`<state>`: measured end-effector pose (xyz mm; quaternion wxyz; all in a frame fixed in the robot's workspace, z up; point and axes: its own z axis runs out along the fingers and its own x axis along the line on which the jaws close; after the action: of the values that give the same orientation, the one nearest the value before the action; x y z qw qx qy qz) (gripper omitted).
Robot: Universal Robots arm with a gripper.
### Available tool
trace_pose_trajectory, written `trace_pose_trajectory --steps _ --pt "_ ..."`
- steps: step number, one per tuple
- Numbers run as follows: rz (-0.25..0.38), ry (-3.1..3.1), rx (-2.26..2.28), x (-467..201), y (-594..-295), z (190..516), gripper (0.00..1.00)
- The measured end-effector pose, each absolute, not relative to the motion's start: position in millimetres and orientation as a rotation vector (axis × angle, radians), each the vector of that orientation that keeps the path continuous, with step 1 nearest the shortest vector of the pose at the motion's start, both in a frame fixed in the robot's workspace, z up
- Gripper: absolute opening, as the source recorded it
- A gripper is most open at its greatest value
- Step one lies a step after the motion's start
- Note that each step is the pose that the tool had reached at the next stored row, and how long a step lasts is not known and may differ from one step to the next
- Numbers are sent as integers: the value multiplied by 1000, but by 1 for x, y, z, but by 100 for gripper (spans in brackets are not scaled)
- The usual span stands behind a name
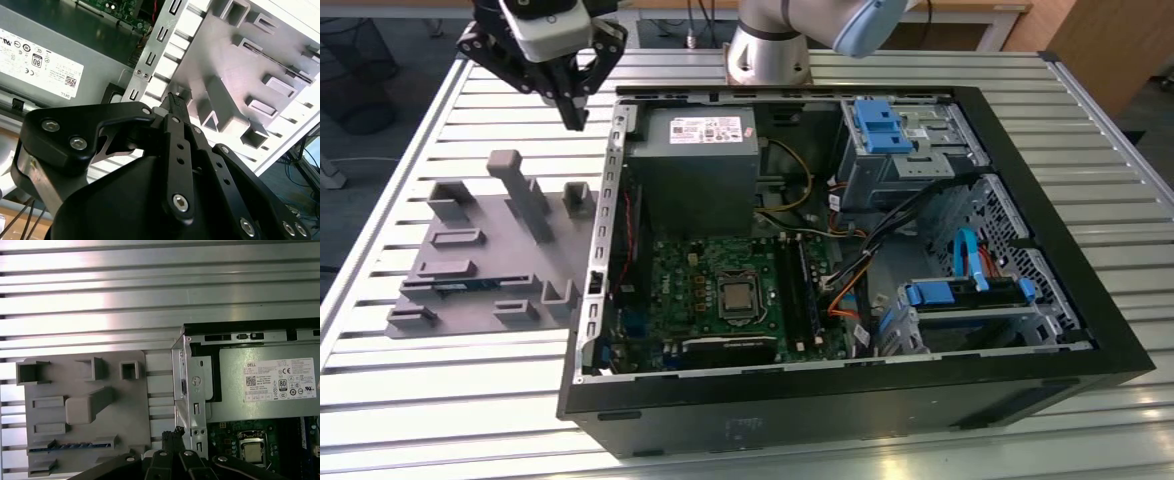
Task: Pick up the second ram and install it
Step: 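Reach for the second ram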
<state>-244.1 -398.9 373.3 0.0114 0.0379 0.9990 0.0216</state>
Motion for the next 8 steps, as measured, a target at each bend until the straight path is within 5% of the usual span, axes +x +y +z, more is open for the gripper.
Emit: trace_pose_trajectory --steps 8 --pt "67 3116 118 -253 -399 373 11"
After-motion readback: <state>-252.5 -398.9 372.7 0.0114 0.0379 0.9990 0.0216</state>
